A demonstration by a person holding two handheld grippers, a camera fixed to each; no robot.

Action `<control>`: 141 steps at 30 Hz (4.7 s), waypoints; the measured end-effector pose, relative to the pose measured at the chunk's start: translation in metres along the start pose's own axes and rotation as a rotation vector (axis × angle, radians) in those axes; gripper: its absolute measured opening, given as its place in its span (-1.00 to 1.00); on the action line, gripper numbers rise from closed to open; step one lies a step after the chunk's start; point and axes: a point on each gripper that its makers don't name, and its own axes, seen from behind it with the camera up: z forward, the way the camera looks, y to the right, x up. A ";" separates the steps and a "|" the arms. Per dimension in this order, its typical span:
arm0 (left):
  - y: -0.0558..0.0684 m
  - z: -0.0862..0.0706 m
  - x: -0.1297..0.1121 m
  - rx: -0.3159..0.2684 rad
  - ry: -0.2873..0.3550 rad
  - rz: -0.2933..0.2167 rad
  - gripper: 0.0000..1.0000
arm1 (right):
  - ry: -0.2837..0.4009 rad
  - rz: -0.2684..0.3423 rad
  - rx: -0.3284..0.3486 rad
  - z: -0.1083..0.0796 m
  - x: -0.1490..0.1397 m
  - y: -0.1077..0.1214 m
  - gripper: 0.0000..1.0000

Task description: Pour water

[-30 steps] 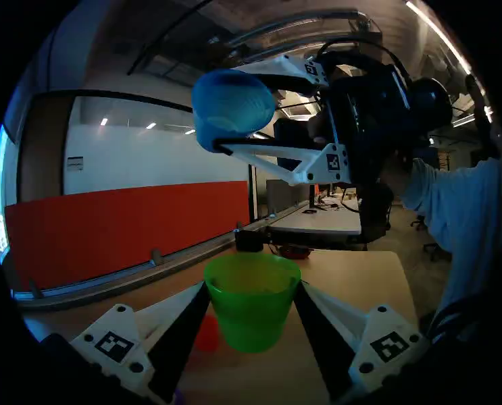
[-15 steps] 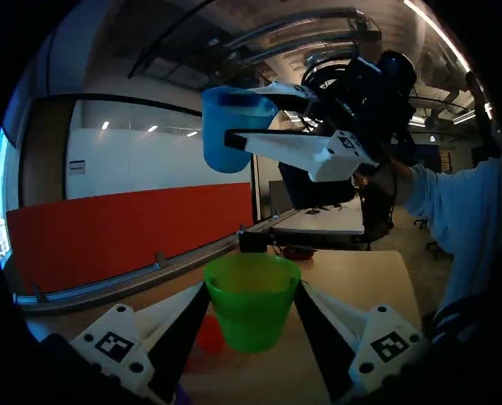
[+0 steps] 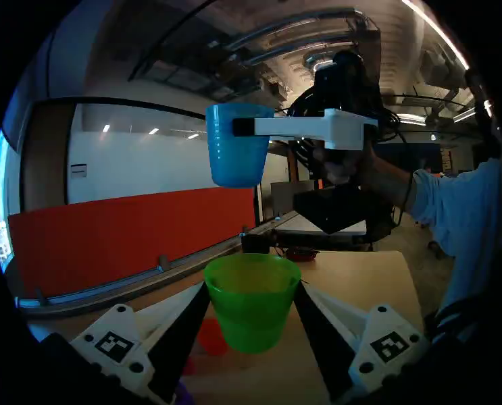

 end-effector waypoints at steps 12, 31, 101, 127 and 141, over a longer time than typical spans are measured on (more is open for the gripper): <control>-0.007 -0.005 0.000 0.020 -0.004 -0.001 0.70 | -0.013 0.152 0.029 0.001 -0.004 -0.006 0.80; -0.041 -0.039 -0.003 0.110 -0.022 -0.003 0.70 | -0.043 0.158 -0.074 -0.035 -0.048 0.020 0.81; -0.001 -0.017 -0.152 -0.042 -0.369 -0.031 0.71 | -0.351 0.135 0.167 -0.040 -0.262 -0.057 0.84; 0.010 -0.018 -0.217 -0.090 -0.502 -0.059 0.71 | -0.477 0.145 0.254 -0.037 -0.337 -0.090 0.84; 0.009 -0.018 -0.234 -0.096 -0.533 -0.049 0.71 | -0.514 0.144 0.276 -0.034 -0.358 -0.101 0.84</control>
